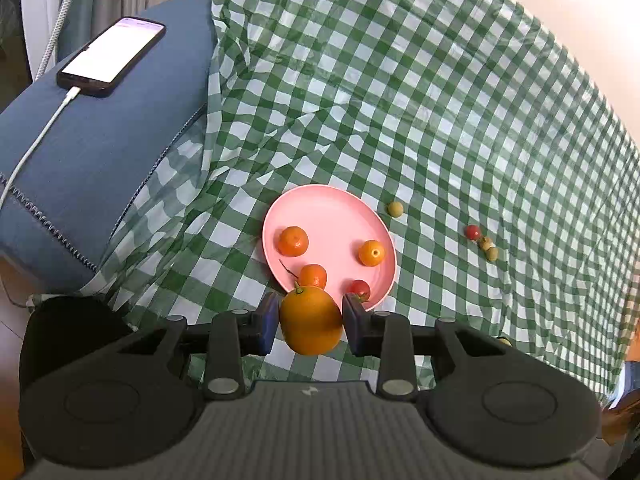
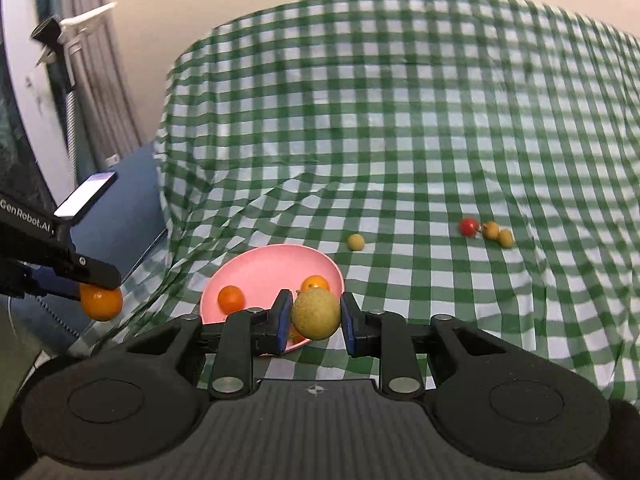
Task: Organize fruits
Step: 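Carry the orange in the left tool to the pink plate while the right tool carries the yellow fruit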
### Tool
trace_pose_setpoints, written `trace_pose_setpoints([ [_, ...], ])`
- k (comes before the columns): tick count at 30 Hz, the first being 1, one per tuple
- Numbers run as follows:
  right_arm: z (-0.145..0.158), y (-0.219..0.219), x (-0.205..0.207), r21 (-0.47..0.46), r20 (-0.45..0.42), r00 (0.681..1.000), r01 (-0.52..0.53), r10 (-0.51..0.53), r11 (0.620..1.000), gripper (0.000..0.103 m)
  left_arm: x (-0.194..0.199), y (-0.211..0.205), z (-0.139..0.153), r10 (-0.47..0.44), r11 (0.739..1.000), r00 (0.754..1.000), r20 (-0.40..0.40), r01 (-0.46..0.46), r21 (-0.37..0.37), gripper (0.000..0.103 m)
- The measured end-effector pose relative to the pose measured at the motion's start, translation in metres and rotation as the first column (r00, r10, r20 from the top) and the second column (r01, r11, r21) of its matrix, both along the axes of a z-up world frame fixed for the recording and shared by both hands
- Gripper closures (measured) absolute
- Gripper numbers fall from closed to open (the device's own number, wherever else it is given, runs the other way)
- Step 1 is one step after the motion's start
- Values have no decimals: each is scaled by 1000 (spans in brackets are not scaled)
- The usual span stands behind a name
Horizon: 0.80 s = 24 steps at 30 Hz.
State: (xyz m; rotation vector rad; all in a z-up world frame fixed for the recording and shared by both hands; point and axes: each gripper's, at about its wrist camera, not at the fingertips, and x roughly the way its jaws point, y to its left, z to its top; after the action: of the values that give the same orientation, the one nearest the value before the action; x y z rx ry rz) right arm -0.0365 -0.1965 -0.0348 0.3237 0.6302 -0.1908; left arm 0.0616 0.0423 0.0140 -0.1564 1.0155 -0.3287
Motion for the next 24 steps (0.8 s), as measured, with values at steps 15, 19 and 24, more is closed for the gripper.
trace_pose_setpoints([
  [15,7,13,-5,-72,-12,1000,-3,2,997,76,-2,16,0,20,998,1000,12,-20,-54,65],
  [19,4,11,-2,-71,-26,1000,3,-5,997,76,2,13,-4,11,999,1000,2,-11,-49,65],
  [24,1,9,4,-89,-20,1000,7,-9,996,76,8,2,-7,-9,999,1000,-4,9,-38,65],
])
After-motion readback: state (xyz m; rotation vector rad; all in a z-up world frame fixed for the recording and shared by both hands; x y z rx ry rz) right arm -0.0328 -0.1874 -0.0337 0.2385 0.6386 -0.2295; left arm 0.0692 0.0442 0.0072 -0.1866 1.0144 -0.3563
